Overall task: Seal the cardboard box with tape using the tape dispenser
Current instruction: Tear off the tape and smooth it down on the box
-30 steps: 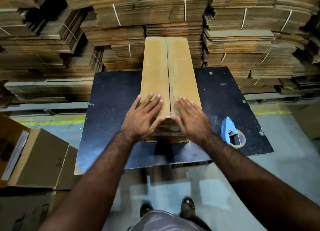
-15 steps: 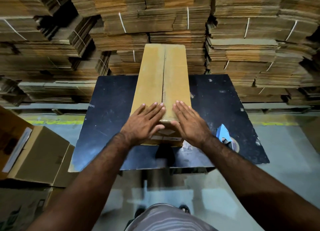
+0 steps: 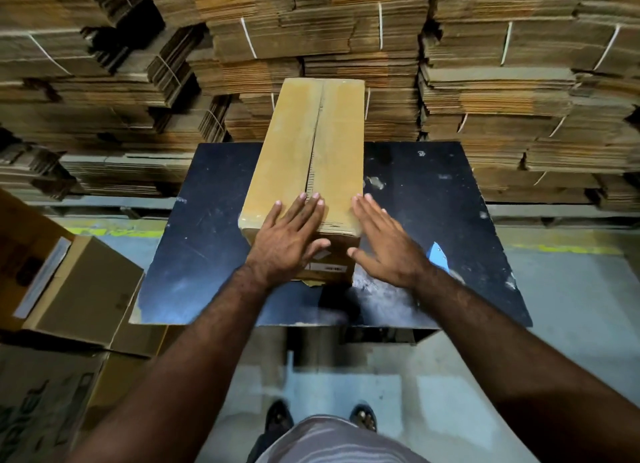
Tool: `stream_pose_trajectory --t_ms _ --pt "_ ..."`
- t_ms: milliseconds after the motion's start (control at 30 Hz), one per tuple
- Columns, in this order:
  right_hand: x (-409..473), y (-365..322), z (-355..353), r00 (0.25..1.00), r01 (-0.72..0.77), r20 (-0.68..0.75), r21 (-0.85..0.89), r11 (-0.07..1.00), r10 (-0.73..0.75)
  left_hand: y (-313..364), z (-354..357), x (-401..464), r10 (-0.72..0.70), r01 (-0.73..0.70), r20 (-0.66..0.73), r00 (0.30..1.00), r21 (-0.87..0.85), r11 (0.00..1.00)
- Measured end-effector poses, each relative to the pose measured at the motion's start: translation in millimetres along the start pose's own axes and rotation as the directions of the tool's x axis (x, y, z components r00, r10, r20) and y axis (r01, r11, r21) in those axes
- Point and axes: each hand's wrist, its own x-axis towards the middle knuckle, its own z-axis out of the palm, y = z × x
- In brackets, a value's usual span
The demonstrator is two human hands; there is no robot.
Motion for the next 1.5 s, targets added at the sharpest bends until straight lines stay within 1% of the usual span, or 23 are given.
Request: stream_pose_trajectory --t_ms 67,167,267,400,533,567,600,667,700,767,800,867,900,967,1067,1133,1167,1233,1267,1333,1400,1467,1500 --pt "-7 1 -5 0.993 -0.088 -0.057 0.182 0.979 0.100 19 -2 8 -0.050 0.049 -0.011 0.999 -0.052 0.997" --pt "-18 5 -9 0.973 -0.122 -0.142 0.343 0.931 0.179 58 0 28 -0.145 0.142 -0.026 0.989 -0.087 0.986" --pt "-25 3 -7 0.964 -0.136 -0.148 0.433 0.891 0.219 74 10 39 -0.226 0.223 -0.061 0.972 -0.057 0.973" --pt "-30 -2 -1 0.951 -0.139 -0.173 0.499 0.855 0.255 83 18 41 -0.270 0.271 -0.090 0.959 -0.002 0.963" --pt "-32 -11 2 0.942 -0.151 -0.166 0.566 0.810 0.292 92 24 43 -0.309 0.315 -0.172 0.935 0.009 0.949" --pt "-32 -15 0 0.940 -0.154 -0.162 0.583 0.798 0.300 93 24 44 -0.323 0.330 -0.163 0.932 0.014 0.944" --pt "-32 -20 -1 0.937 -0.160 -0.157 0.603 0.781 0.313 94 22 42 -0.335 0.340 -0.120 0.935 0.023 0.940" --pt "-33 -34 -2 0.916 -0.178 -0.161 0.657 0.733 0.367 93 21 37 -0.294 0.295 -0.020 0.956 0.063 0.953" --pt "-34 -41 -1 0.896 -0.192 -0.170 0.683 0.704 0.410 90 21 34 -0.254 0.253 0.002 0.967 0.071 0.965" --pt "-39 -56 5 0.853 -0.210 -0.191 0.725 0.655 0.485 81 17 25 -0.200 0.201 -0.034 0.979 0.024 0.979" --pt "-41 -63 9 0.845 -0.214 -0.182 0.746 0.631 0.502 77 15 19 -0.198 0.198 -0.066 0.978 -0.012 0.980" --pt "-37 -73 20 0.857 -0.236 -0.115 0.778 0.582 0.502 74 13 10 -0.209 0.202 -0.109 0.972 -0.074 0.977" --pt "-32 -77 25 0.862 -0.254 -0.076 0.791 0.556 0.501 73 12 9 -0.202 0.191 -0.131 0.971 -0.093 0.977" --pt "-20 -79 31 0.845 -0.281 -0.028 0.826 0.488 0.534 69 13 8 -0.172 0.156 -0.169 0.970 -0.105 0.982" --pt "6 -74 27 0.828 -0.330 0.047 0.847 0.418 0.559 62 16 7 -0.127 0.109 -0.188 0.974 -0.103 0.989" --pt "23 -63 16 0.828 -0.363 0.144 0.875 0.320 0.543 60 17 7 -0.120 0.103 -0.174 0.977 -0.099 0.990" --pt "30 -56 9 0.825 -0.393 0.192 0.871 0.295 0.532 60 16 6 -0.121 0.106 -0.150 0.981 -0.105 0.989" --pt "36 -46 -4 0.805 -0.454 0.212 0.822 0.344 0.555 59 15 6 -0.119 0.108 -0.102 0.988 -0.108 0.988" --pt "35 -47 -7 0.784 -0.451 0.166 0.814 0.366 0.598 57 15 7 -0.117 0.108 -0.086 0.989 -0.106 0.988" --pt "24 -63 -5 0.743 -0.392 0.040 0.835 0.386 0.668 57 15 6 -0.112 0.102 -0.093 0.989 -0.106 0.989" --pt "14 -88 5 0.746 -0.359 -0.023 0.828 0.431 0.665 59 13 7 -0.113 0.099 -0.139 0.984 -0.104 0.990" --pt "18 -96 17 0.759 -0.377 -0.021 0.801 0.465 0.650 60 13 7 -0.100 0.081 -0.183 0.978 -0.110 0.991" --pt "27 -93 19 0.762 -0.384 -0.009 0.798 0.463 0.648 58 15 6 -0.085 0.062 -0.201 0.976 -0.118 0.991"
